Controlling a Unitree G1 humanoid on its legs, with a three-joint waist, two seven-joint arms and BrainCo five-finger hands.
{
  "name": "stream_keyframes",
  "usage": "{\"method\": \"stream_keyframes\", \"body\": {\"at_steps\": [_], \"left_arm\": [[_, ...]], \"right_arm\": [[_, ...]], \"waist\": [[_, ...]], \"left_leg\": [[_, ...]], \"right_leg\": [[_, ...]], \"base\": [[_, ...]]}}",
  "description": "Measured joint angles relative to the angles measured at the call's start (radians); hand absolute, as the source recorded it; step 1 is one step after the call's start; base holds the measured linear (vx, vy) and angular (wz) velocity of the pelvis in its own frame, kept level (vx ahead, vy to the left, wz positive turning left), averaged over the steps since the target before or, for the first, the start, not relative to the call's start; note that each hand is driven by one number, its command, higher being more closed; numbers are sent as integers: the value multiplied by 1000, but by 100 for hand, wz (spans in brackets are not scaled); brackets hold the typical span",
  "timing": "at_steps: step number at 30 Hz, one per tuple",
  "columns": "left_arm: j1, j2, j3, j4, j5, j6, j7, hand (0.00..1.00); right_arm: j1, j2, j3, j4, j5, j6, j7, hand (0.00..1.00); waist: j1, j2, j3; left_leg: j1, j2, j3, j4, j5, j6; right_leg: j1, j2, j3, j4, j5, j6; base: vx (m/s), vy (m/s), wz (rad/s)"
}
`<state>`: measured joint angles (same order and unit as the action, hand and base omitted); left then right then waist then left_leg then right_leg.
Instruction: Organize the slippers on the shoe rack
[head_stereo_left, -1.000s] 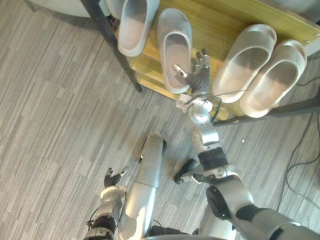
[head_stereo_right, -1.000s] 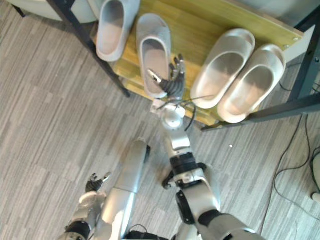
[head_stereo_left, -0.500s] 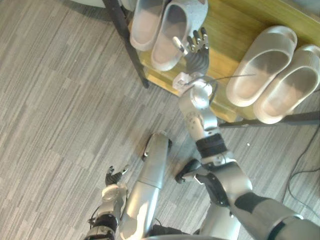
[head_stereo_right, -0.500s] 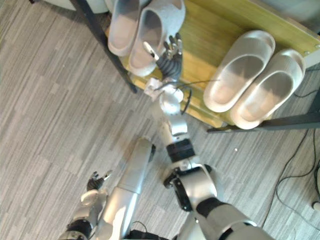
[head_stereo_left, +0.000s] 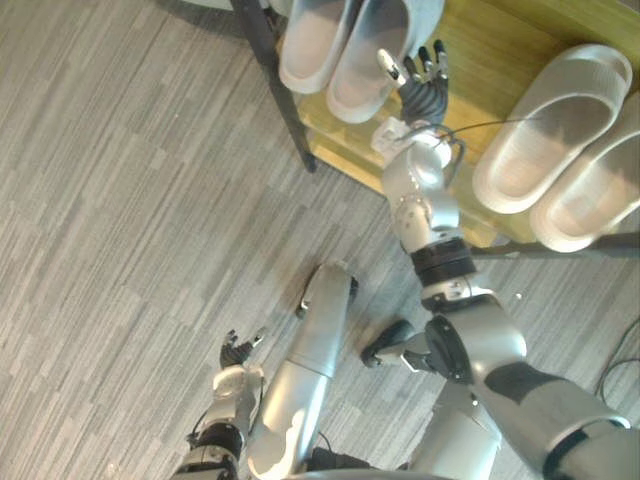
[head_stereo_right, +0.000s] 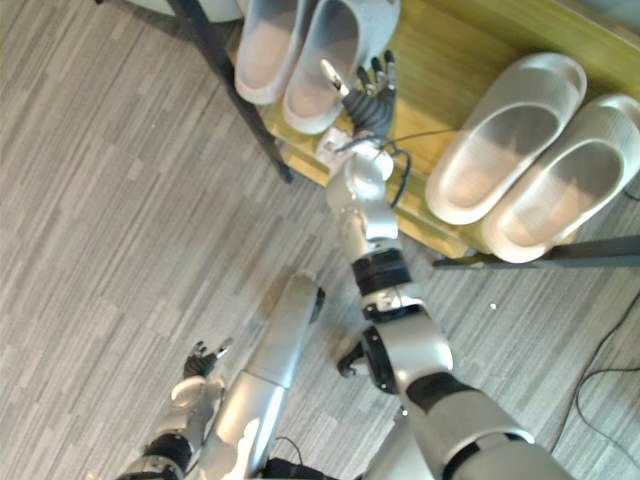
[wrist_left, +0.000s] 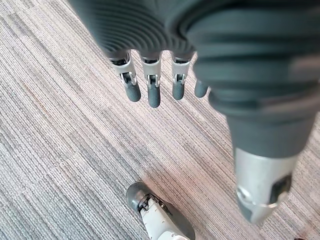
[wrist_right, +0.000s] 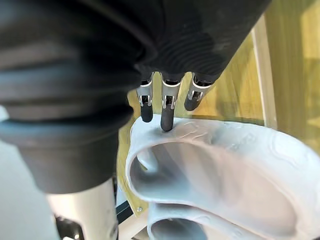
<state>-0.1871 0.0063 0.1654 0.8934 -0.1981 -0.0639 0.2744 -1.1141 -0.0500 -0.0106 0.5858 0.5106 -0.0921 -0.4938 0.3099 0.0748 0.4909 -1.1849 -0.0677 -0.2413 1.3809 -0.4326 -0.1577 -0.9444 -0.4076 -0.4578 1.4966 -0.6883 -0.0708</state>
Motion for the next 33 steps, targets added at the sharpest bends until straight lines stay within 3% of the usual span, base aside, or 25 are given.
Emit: {"method": "stream_keyframes", "body": {"at_steps": [10, 17, 19, 24, 28, 33], "left_arm": [[1, 0, 0, 0, -1, 3, -2, 0], [40, 9, 0, -16, -1, 6, -15, 0], [82, 14, 3, -33, 2, 4, -21, 0], [162, 44, 2, -40, 9, 2, -35, 0], [251, 88, -40, -33, 43, 2, -45, 0], [289, 147, -137, 30, 71, 2, -83, 0]], "right_arm": [[56, -22, -12, -80, -107, 31, 4, 0], [329, 5, 97, -338, -242, 33, 25, 0], [440, 11, 172, -400, -289, 32, 64, 0], [632, 7, 237, -498, -364, 29, 145, 0], [868, -35, 284, -526, -431, 20, 236, 0], [1049, -109, 278, -424, -482, 1, 328, 0]], "waist": [[-5, -1, -1], [-67, -9, -4], [-99, -25, -11], [-133, -64, -35], [-157, -112, -122], [-199, -121, -205]], "left_leg": [[24, 19, 29, 0, 0, 1], [184, 62, 72, -100, -1, 20], [295, 76, 105, -207, 26, 27], [460, 106, 139, -385, 62, 38], [648, 107, 172, -587, 109, 48], [831, 91, 179, -870, 218, 68]], "right_leg": [[5, 6, 26, -1, 2, -3], [133, 37, 43, -111, 36, 21], [216, 48, 47, -207, 77, 22], [356, 85, 36, -381, 141, 16], [522, 101, 11, -572, 201, 43], [679, 135, -14, -829, 313, 75]], "base": [[1, 21, -5], [4, 32, -17], [36, -3, -17], [81, -25, -15], [175, 5, -3], [136, 57, 3]]}}
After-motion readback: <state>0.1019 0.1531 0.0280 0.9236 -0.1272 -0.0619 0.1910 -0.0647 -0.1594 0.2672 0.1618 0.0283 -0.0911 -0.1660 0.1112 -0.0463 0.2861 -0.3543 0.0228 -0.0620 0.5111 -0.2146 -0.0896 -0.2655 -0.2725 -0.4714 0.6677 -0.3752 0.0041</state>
